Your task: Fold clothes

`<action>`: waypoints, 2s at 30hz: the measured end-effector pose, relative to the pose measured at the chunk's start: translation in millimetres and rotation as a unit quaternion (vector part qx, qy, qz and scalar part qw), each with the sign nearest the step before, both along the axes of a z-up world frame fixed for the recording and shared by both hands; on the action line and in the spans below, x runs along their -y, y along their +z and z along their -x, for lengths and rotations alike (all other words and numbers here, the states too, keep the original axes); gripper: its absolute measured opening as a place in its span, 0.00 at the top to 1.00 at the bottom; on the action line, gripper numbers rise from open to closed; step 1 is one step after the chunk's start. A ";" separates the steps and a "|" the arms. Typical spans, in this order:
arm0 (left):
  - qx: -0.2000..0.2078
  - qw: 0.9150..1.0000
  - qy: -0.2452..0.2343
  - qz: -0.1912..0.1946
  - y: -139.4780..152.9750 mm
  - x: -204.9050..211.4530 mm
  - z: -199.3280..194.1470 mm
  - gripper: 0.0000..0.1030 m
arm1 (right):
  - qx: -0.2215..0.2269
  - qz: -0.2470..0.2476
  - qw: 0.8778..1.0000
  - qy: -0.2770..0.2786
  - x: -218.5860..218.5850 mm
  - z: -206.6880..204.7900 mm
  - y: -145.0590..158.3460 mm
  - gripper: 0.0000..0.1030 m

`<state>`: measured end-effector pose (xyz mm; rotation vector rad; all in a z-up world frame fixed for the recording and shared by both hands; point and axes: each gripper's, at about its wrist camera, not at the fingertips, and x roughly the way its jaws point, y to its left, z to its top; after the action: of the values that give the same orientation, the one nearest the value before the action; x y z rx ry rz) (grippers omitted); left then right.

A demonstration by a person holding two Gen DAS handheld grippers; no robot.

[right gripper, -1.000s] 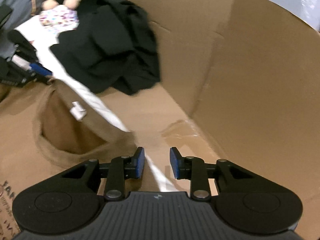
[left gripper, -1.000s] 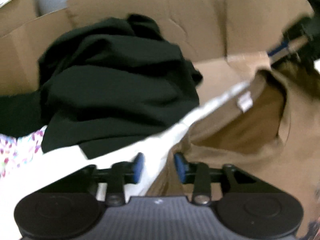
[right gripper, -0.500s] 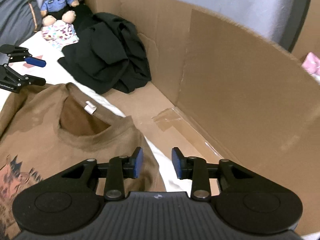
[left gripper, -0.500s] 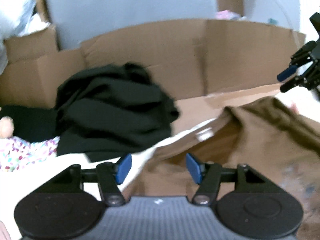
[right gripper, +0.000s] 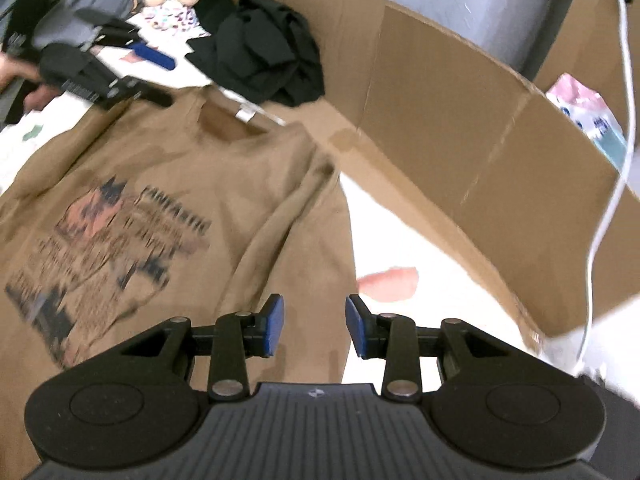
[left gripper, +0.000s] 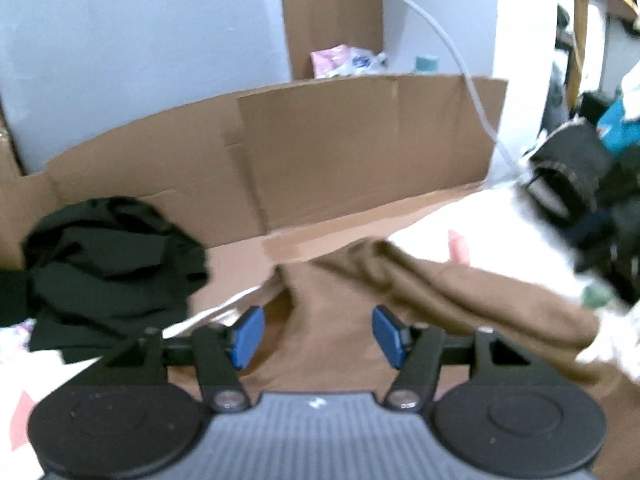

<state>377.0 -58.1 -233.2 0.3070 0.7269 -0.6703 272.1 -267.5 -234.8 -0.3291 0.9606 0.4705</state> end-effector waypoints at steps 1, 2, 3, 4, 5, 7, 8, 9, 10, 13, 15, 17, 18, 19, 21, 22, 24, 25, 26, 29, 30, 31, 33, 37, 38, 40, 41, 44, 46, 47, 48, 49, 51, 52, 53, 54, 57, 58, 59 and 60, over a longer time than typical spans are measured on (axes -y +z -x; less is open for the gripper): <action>-0.005 1.000 0.001 0.007 0.5 6.1 -0.2 0.40 | -0.002 -0.003 1.000 0.000 2.7 7.5 -0.8 0.63; -0.008 1.000 0.001 0.013 0.7 10.9 -0.5 0.41 | -0.003 -0.006 1.000 0.000 4.9 12.6 -1.8 0.63; -0.015 1.000 0.004 0.024 0.5 18.8 -2.1 0.42 | -0.004 -0.008 1.000 0.001 6.2 20.3 -5.3 0.63; -0.020 0.999 0.008 0.034 -0.1 26.1 -4.0 0.42 | -0.005 -0.010 1.000 0.001 7.5 28.0 -8.9 0.63; -0.025 0.999 0.011 0.044 -1.5 33.0 -6.5 0.42 | -0.006 -0.012 1.000 0.002 8.9 35.8 -12.4 0.63; -0.034 0.998 0.015 0.059 -4.6 46.1 -10.2 0.43 | -0.008 -0.017 1.000 -0.001 10.3 47.0 -20.4 0.63; -0.040 0.997 0.017 0.066 -7.2 54.7 -12.4 0.43 | -0.006 -0.020 1.000 -0.003 9.7 50.3 -23.8 0.63; -0.045 0.996 0.018 0.071 -8.8 61.1 -13.5 0.43 | -0.004 -0.022 1.000 -0.004 8.7 53.3 -27.2 0.63; -0.049 0.996 0.018 0.072 -10.8 66.8 -14.3 0.43 | -0.003 -0.022 1.000 -0.002 6.1 55.0 -31.2 0.63; -0.068 0.995 0.013 0.068 -22.3 89.7 -19.3 0.43 | -0.011 -0.017 1.000 0.019 -2.6 61.6 -43.8 0.63; -0.080 0.995 0.010 0.061 -29.5 100.2 -22.6 0.43 | -0.015 -0.005 0.999 0.035 -8.6 65.5 -52.6 0.63; -0.094 0.994 0.013 0.058 -38.1 107.1 -27.0 0.43 | -0.017 0.010 0.999 0.044 -10.7 67.4 -60.6 0.63; -0.101 0.993 0.016 0.057 -42.6 110.1 -29.4 0.43 | -0.022 0.019 0.998 0.046 -10.3 66.4 -66.0 0.65; -0.109 0.992 0.019 0.056 -47.1 113.1 -31.7 0.43 | -0.026 0.023 0.998 0.046 -8.2 65.4 -68.3 0.72; -0.127 0.990 0.025 0.058 -57.5 118.5 -36.6 0.43 | -0.032 0.028 0.998 0.043 -1.4 62.4 -71.8 0.89; -0.136 0.988 0.029 0.062 -63.5 120.5 -38.5 0.43 | -0.032 0.028 0.998 0.042 2.7 62.4 -71.8 0.95; -0.145 0.987 0.037 0.050 -73.6 125.9 -40.6 0.43 | -0.024 0.022 0.999 0.031 16.3 60.2 -65.8 0.96; -0.147 0.987 0.040 0.045 -76.6 127.7 -41.5 0.45 | -0.021 0.020 0.999 0.027 20.4 59.4 -63.0 0.96; -0.150 0.987 0.043 0.041 -78.9 129.0 -42.5 0.46 | -0.015 0.016 1.000 0.016 29.3 56.4 -56.9 0.97; -0.179 0.980 0.066 0.065 -88.4 127.7 -49.7 0.60 | -0.002 0.004 1.000 -0.015 52.8 47.1 -41.1 0.97; -0.198 0.973 0.071 0.091 -91.6 125.2 -53.7 0.72 | 0.001 0.000 1.000 -0.026 60.6 43.2 -37.5 0.97; -0.214 0.968 0.072 0.112 -93.9 123.8 -57.4 0.84 | 0.004 -0.004 0.999 -0.039 69.0 39.0 -33.7 0.97; -0.230 0.961 0.074 0.138 -95.4 123.4 -63.7 0.86 | 0.017 -0.007 0.997 -0.071 89.9 27.2 -24.6 0.97; -0.223 0.946 0.108 0.208 -88.0 119.9 -70.7 0.75 | 0.063 0.021 0.990 -0.127 115.7 8.4 -11.6 0.96; -0.215 0.945 0.118 0.216 -85.1 119.2 -70.4 0.70 | 0.068 0.025 0.988 -0.140 118.5 5.5 -9.9 0.95; -0.202 0.948 0.118 0.214 -81.5 120.0 -68.9 0.58 | 0.069 0.025 0.983 -0.167 126.3 -1.7 -5.9 0.92; -0.200 0.950 0.117 0.210 -81.2 120.8 -68.3 0.57 | 0.060 0.016 0.984 -0.166 128.5 -3.9 -5.2 0.91; -0.207 0.949 0.119 0.205 -83.2 121.5 -67.8 0.52 | 0.051 0.006 0.986 -0.156 126.4 -2.8 -7.0 0.79; -0.207 0.948 0.128 0.204 -85.5 121.3 -67.5 0.48 | 0.041 0.006 0.989 -0.145 121.4 -3.1 -12.5 0.62; -0.206 0.948 0.130 0.203 -86.1 121.6 -67.7 0.48 | 0.034 0.007 0.990 -0.138 117.6 -4.0 -16.8 0.60; -0.204 0.950 0.128 0.198 -86.4 123.0 -68.3 0.48 | 0.029 0.012 0.991 -0.129 113.6 -6.3 -21.2 0.59; -0.200 0.953 0.125 0.191 -86.8 125.3 -69.2 0.48 | 0.025 0.014 0.992 -0.124 111.1 -9.9 -23.1 0.59; -0.189 0.960 0.114 0.175 -86.2 130.4 -70.8 0.48 | 0.019 0.019 0.993 -0.114 106.2 -17.8 -27.2 0.59; -0.182 0.964 0.106 0.163 -85.6 134.2 -71.6 0.48 | 0.014 0.022 0.994 -0.109 103.7 -25.3 -30.8 0.59; -0.181 0.966 0.097 0.155 -84.6 138.3 -74.5 0.48 | 0.010 0.023 0.994 -0.106 101.8 -33.3 -33.4 0.59; -0.182 0.967 0.091 0.151 -84.3 140.6 -77.2 0.48 | 0.006 0.024 0.994 -0.106 101.4 -39.2 -34.9 0.59; -0.185 0.968 0.082 0.150 -86.7 140.4 -82.5 0.48 | -0.016 0.021 0.994 -0.106 103.4 -53.0 -43.4 0.59; -0.186 0.967 0.081 0.152 -88.9 140.2 -83.1 0.48 | -0.030 0.023 0.994 -0.104 104.2 -60.3 -49.6 0.59; -0.187 0.967 0.079 0.153 -90.2 140.0 -83.0 0.48 | -0.038 0.030 0.994 -0.099 103.5 -64.3 -54.6 0.59; -0.188 0.967 0.075 0.153 -92.1 140.0 -82.3 0.48 | -0.047 0.038 0.994 -0.095 103.7 -67.9 -59.9 0.59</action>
<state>459.3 -198.1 -325.2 -0.1645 0.9810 -0.6917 339.9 -371.3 -294.6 -0.2830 1.0918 0.2785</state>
